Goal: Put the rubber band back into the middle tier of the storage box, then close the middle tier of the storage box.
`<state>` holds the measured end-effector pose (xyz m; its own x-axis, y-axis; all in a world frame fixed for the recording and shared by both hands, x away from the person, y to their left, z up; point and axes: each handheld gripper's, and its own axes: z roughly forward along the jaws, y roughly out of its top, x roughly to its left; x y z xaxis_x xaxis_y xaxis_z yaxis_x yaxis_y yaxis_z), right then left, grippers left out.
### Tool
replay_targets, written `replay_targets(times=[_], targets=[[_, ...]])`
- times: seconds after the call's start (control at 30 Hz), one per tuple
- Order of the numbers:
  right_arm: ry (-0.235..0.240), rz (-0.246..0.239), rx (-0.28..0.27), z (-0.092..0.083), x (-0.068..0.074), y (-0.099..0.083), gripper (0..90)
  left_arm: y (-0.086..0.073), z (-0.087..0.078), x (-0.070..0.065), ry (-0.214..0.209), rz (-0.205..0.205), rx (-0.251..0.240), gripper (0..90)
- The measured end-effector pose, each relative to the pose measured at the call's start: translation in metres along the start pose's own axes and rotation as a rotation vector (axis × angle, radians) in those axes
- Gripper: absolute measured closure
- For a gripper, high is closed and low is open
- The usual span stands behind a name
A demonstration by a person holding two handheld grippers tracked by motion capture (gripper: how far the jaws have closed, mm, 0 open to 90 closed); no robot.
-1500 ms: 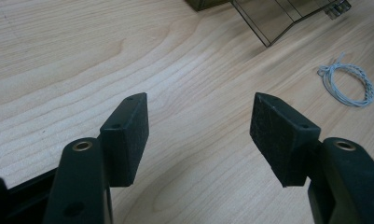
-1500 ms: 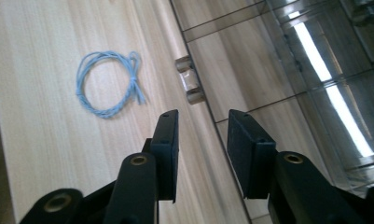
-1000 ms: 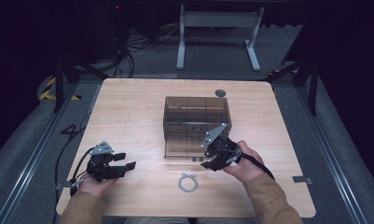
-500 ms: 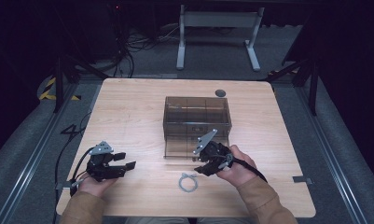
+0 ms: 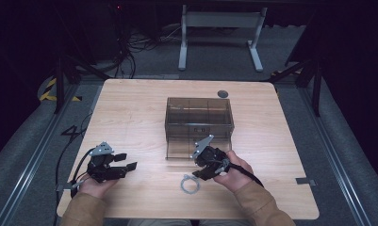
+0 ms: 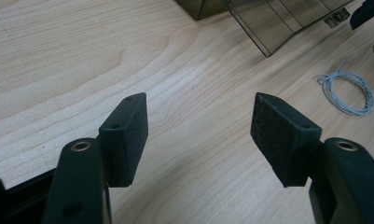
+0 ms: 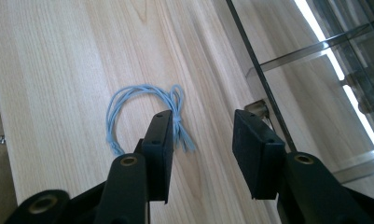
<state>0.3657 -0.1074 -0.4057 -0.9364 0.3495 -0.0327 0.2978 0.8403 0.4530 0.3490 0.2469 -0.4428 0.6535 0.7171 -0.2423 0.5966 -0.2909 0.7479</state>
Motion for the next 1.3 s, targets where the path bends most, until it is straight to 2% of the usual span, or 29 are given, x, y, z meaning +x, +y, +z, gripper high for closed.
replay_targets(times=[0.2, 0.67, 0.93, 1.1, 1.3], targets=[[-0.006, -0.002, 0.006, 0.012, 0.002, 0.000, 59.3, 0.000, 0.000, 0.000, -0.002, -0.002, -0.002, 37.6], [-0.025, 0.025, -0.035, 0.022, 0.005, -0.001, 58.1, 0.002, 0.001, -0.001, -0.006, 0.006, 0.003, 37.5], [-0.015, 0.008, -0.013, 0.023, 0.012, 0.001, 59.6, 0.002, 0.001, -0.001, -0.006, 0.005, -0.007, 37.5], [-0.006, -0.019, 0.009, 0.031, 0.017, 0.003, 61.6, 0.002, 0.001, -0.001, -0.007, 0.006, -0.006, 37.5], [-0.010, -0.024, 0.027, 0.038, 0.018, 0.002, 66.4, 0.002, 0.001, -0.001, -0.005, 0.003, -0.008, 37.5]])
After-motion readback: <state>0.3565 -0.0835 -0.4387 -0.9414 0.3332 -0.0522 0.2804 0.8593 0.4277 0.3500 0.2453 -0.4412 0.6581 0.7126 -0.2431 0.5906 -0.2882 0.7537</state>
